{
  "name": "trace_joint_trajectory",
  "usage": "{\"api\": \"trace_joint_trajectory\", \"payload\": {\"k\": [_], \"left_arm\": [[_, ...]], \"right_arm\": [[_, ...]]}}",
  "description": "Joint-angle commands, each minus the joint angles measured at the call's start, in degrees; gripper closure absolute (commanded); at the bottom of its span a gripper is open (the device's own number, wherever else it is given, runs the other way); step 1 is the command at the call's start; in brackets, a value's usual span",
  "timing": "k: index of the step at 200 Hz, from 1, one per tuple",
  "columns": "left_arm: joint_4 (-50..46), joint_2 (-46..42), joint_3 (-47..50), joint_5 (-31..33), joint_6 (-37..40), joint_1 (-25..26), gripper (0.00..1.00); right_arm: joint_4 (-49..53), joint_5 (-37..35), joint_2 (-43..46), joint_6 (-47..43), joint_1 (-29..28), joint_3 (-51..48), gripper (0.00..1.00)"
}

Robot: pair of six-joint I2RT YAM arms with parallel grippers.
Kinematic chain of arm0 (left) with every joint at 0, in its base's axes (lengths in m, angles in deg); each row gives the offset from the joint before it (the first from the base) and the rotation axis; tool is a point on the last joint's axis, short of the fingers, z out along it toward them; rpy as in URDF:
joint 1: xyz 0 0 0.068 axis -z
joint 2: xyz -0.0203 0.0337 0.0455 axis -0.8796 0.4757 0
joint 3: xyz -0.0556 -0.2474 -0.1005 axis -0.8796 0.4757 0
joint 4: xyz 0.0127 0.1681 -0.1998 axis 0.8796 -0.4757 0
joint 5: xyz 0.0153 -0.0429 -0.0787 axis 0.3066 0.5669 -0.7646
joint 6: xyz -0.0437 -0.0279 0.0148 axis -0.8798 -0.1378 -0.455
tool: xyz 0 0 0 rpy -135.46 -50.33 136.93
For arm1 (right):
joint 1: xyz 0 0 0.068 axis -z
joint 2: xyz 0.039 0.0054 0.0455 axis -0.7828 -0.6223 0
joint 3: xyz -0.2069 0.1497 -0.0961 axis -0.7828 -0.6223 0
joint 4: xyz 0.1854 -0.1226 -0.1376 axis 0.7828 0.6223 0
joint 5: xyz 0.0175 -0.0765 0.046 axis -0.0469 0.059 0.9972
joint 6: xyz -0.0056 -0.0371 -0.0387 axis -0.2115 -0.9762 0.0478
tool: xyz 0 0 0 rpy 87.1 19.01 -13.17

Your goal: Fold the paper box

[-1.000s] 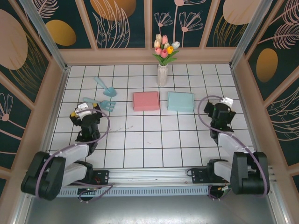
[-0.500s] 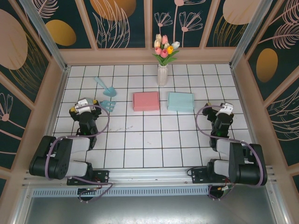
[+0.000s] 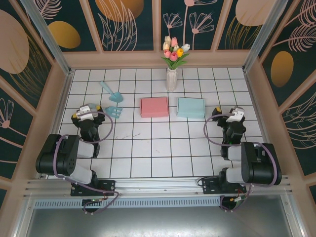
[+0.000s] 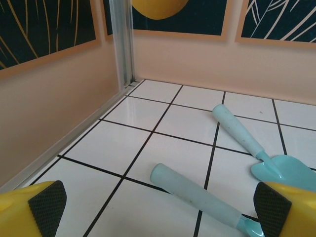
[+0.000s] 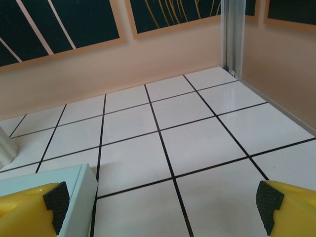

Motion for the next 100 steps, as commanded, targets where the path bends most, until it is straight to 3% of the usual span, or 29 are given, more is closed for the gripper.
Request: {"api": "trace_joint_trajectory", "payload": {"k": [1, 36, 74, 87, 100], "left_arm": [[2.73, 0.19, -0.6, -2.62, -1.25, -0.44, 0.01], [2.99, 0.18, -0.47, -2.64, -1.13, -0.43, 0.01], [2.84, 0.1, -0.51, -2.66, -1.16, -0.44, 0.01], [2.84, 0.23, -0.51, -2.71, -1.2, -0.44, 0.01], [2.84, 0.11, -0.51, -2.71, -1.2, -0.39, 0.01]], "right_arm": [[-6.49, 1.87, -0.45, -0.85, 0.13, -0.83, 0.01], [-9.98, 7.07, -4.81, -2.75, 0.04, -0.33, 0.01], [-14.17, 2.99, -9.78, -1.61, -0.23, 0.01, 0.01], [-4.67, 1.53, -9.02, -1.48, -0.79, 4.45, 0.01], [-2.36, 0.87, -9.82, -3.01, -2.15, 6.12, 0.01]]}}
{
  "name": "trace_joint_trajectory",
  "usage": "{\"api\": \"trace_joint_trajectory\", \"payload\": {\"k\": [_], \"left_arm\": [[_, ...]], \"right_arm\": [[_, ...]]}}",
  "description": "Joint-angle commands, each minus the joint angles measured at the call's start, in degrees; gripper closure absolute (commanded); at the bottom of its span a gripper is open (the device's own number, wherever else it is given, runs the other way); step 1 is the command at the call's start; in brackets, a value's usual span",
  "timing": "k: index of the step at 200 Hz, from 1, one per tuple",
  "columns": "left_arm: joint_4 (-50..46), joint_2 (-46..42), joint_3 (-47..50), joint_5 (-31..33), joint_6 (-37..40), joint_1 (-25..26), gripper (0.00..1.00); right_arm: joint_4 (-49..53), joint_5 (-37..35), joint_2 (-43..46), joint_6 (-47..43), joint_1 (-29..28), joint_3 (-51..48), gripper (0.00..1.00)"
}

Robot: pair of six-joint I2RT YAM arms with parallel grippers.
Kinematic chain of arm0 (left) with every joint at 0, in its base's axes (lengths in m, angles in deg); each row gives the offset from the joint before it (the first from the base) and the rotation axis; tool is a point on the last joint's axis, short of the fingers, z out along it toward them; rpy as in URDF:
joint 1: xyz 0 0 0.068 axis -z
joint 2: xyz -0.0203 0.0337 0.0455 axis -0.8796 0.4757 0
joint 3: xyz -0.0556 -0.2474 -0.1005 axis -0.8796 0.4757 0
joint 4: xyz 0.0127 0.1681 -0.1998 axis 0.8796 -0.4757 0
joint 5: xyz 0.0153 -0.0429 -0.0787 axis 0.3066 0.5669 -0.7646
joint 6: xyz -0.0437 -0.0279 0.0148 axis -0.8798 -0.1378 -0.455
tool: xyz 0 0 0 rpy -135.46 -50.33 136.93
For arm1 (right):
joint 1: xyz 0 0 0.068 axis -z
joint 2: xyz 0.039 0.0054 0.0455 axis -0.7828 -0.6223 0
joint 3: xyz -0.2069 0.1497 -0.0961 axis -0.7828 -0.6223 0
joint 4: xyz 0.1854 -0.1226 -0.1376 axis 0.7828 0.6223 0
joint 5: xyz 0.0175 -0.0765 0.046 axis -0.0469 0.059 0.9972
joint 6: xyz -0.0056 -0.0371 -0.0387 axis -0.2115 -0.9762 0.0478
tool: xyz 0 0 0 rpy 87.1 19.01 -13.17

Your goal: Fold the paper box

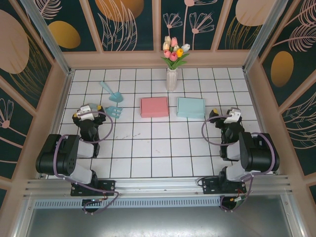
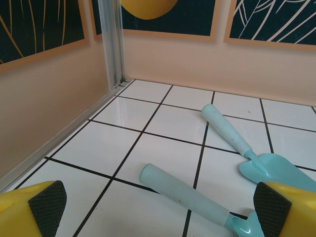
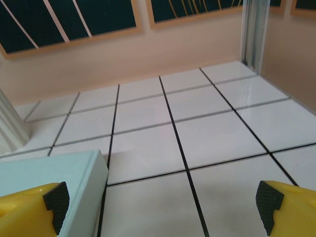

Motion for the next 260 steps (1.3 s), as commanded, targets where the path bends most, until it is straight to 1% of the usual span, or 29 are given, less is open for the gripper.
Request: {"api": "trace_joint_trajectory", "payload": {"k": [1, 33, 35, 42, 260], "left_arm": [[2.75, 0.13, -0.51, -0.78, -0.59, -0.35, 0.01], [2.75, 0.21, -0.51, -0.74, -0.63, -0.33, 0.01], [2.73, 0.14, -0.51, -0.74, -0.63, -0.36, 0.01], [2.75, 0.12, -0.51, -0.77, -0.63, -0.37, 0.01], [2.49, 0.22, -0.65, -0.92, -0.58, -0.38, 0.01]], "right_arm": [[3.17, -1.79, -0.85, -1.6, -1.74, 4.34, 0.01], [3.81, -0.74, -0.93, -2.26, -1.58, 4.78, 0.01], [3.98, 0.45, -0.88, -2.32, -1.52, 4.81, 0.01], [4.02, 1.13, -0.9, -2.28, -1.35, 4.82, 0.01], [4.03, 1.11, -0.88, -2.28, -1.26, 4.77, 0.01]]}}
